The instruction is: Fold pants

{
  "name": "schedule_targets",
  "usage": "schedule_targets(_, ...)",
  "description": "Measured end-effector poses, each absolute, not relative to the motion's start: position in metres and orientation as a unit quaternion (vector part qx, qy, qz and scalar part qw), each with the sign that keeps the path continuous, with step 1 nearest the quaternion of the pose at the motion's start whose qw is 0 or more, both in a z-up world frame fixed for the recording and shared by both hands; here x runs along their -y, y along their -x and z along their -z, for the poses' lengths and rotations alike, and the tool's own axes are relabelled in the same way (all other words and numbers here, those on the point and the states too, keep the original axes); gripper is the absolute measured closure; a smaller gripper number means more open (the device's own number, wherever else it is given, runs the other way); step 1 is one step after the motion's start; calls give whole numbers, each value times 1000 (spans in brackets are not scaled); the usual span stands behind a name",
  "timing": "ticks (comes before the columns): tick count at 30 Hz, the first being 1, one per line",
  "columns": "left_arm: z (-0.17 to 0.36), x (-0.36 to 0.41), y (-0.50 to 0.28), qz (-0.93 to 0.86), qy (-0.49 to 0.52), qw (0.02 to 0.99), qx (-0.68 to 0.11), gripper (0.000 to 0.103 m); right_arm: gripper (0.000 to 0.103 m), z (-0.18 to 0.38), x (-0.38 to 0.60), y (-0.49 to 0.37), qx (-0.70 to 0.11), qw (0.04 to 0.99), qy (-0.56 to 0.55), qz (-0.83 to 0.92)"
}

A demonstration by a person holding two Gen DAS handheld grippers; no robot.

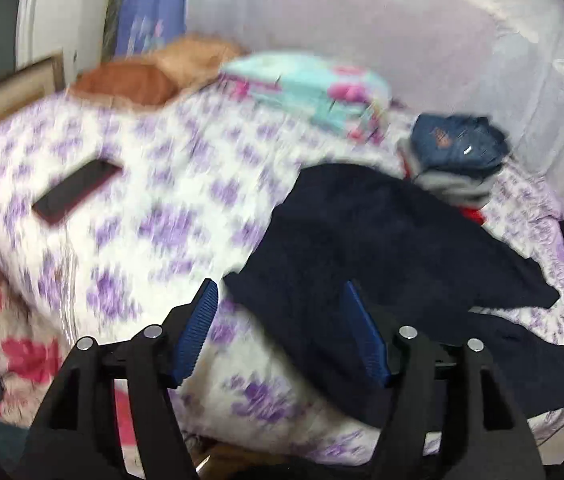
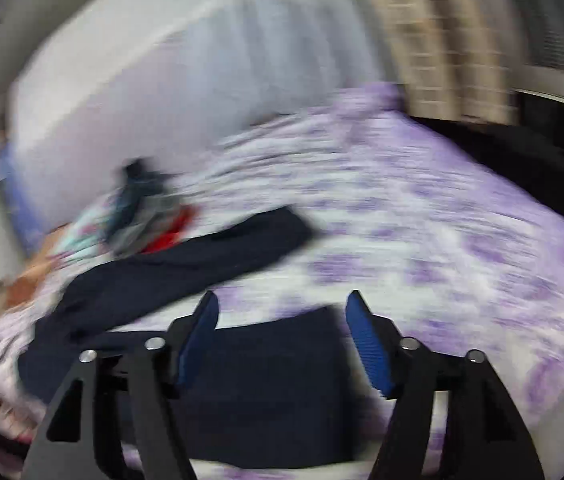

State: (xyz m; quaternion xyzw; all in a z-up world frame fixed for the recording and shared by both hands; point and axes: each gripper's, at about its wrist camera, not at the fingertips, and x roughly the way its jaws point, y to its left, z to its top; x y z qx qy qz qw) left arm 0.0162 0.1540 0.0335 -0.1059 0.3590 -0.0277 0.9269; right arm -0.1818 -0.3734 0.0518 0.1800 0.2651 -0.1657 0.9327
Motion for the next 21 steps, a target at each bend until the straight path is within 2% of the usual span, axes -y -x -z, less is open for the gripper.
schedule_targets(4,-19,-107,-42,80,85,916,-384,34,33,-19,337,127,-355,918,-145,105)
schedule_targets(7,31,-74,-69,75,27,897,-434,31,35,46,348,106,-454,864,-173,135)
schedule_targets(9,67,-85,-81,64,48,884,-460,29,37,56,354,122,-416,885,-174,119)
schedule_targets(15,47,-86,-80,72,49,888,-452,29,33,20,359,129,-384,897,-180,122)
schedule_targets(17,34,-80,-78,77,36,896,-436,25,28,-2,363,117,-367,906,-160,136)
schedule_targets(19,21,-72,-74,88,27,905,-415,13,23,-18,371,99,-357,909,-141,163)
schedule_targets(21,18,-61,-78,93,15,910,-403,9,23,-36,388,69,-347,911,-132,180)
